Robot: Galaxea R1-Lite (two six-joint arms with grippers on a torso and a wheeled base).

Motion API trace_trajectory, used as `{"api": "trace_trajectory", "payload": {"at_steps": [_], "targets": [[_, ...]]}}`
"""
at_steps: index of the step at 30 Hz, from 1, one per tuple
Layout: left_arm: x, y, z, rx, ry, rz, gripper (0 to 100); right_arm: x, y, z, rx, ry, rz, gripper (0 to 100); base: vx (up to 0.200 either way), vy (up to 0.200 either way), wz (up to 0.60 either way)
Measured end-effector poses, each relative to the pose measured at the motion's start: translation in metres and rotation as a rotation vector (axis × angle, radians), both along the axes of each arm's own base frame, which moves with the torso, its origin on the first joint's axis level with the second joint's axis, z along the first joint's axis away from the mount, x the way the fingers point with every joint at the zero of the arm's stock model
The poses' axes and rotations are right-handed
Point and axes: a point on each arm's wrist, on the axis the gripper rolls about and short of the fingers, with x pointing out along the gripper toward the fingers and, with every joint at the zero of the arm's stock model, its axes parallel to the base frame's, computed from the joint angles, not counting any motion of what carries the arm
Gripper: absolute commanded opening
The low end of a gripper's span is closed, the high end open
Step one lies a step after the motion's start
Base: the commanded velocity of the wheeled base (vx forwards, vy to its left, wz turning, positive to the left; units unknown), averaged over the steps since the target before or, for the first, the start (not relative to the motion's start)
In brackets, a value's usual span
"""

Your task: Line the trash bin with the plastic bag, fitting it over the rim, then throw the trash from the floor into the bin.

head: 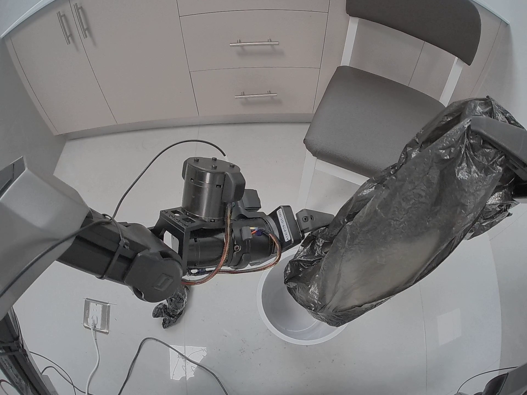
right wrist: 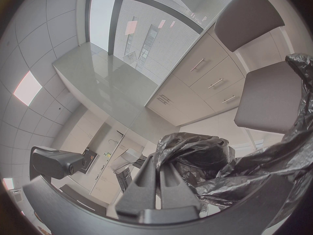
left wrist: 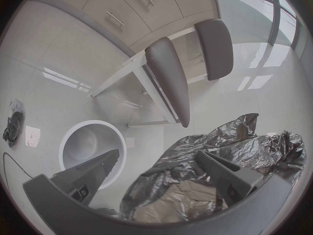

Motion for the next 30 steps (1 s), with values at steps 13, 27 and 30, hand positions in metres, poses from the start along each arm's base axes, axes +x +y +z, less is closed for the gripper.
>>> {"api": "trace_trajectory", "payload": {"at_steps": [13, 27, 30], "targets": [[-0.019, -0.004, 0.004, -0.001, 0.004, -0.041, 100, 0.008, 0.004, 0.011, 0.015, -0.018, -0.025, 0, 0.000, 0.000, 0.00], [-0.020, 0.000, -0.002, 0.017, 0.011, -0.032, 100, 0.007, -0.006, 0.026, 0.052, -0.066, -0.116, 0, 0.000, 0.000, 0.00], [-0.021, 0.001, 0.000, 0.016, 0.007, -0.031, 100, 0.008, -0.008, 0.028, 0.056, -0.074, -0.128, 0, 0.000, 0.000, 0.00]]}}
